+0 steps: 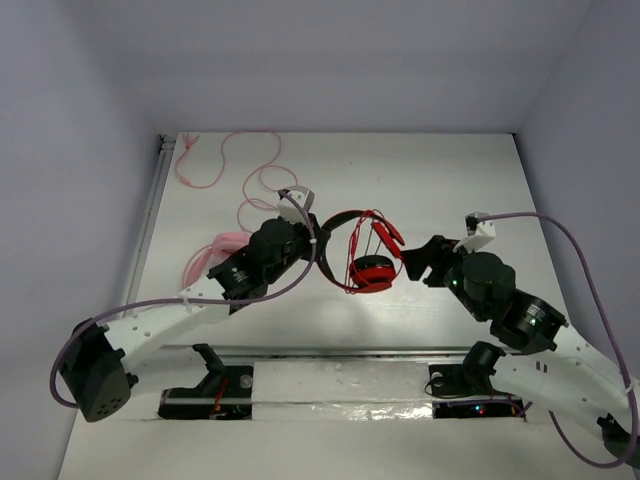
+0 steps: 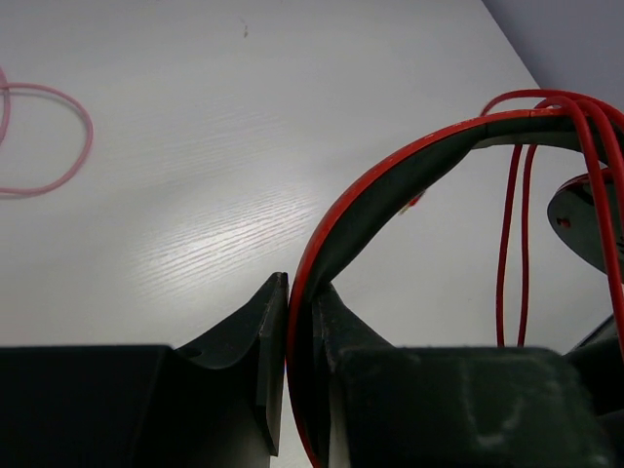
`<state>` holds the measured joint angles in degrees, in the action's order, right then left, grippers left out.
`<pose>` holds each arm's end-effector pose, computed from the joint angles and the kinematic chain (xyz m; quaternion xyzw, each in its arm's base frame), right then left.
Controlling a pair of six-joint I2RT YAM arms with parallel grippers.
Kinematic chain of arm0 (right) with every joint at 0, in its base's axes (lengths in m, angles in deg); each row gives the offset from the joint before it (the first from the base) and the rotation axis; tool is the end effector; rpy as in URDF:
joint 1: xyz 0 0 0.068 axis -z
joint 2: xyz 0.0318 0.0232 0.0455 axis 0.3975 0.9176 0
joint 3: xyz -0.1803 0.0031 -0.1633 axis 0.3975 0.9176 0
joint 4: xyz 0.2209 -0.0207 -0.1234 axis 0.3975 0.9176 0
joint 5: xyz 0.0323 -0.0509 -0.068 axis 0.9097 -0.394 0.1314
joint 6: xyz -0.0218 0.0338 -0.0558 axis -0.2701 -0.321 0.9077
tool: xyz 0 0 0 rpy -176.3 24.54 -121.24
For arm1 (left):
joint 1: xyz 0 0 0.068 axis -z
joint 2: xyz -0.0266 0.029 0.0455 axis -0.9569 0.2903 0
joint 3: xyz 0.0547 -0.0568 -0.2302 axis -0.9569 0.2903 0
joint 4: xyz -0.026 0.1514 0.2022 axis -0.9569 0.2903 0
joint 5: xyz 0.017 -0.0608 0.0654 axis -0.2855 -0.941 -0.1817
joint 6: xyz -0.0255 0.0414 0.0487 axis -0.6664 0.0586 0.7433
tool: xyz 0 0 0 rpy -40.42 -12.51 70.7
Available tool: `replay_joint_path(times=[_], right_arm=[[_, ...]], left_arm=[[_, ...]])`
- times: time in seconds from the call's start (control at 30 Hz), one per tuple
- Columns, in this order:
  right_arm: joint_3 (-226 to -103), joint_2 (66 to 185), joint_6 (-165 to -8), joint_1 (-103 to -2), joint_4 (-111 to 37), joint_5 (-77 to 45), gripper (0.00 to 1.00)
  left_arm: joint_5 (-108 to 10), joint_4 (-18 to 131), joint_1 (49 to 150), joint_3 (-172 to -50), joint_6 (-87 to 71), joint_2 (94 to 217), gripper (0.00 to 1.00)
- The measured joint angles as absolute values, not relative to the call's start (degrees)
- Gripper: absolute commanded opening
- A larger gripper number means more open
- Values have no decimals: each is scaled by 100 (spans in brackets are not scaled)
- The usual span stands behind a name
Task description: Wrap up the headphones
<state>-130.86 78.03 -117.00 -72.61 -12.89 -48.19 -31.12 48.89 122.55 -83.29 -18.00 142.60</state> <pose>0.1290 0.1142 0.3004 0.0441 0.7932 0.2751 0.5416 0.1908 -0.2084 0.2875 0.1290 0.7414 -0.3261 0.5721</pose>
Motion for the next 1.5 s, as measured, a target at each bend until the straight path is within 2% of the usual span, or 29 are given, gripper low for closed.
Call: replay_joint_path(times=[0.1,0.27,0.57,0.97,1.2,1.43,1.5], right_arm=[[-13166,7704,-11864,-7261,-1018,-5238,77],[-13239,7560,-12251,-7261,-688,-6041,83],[-13239,7171,-12655,-7261,-509,-6803,84],[-13000,7409,-12758,-7261,-708,-6779,83],[-12898,7641,-12721,-7261,-1020,-6646,83],[-12780,7645,-12716,-7261,-1163,-6567,83],[-12764,7645,-12716,-7261,-1163,-6567,83]], left_arm=[[-3040,4885,12253,-8329,-1850,14415,0],[-3005,4878,12255,-8329,-1959,14793,0],[-3042,4627,12277,-8402,-1996,15903,0],[-2891,3915,12393,-8856,-1911,17307,0],[-2648,3386,12319,-9073,-1902,18187,19],[-2561,2988,12082,-9073,-2055,18364,38],[-2524,2889,12045,-9073,-2079,18364,47]])
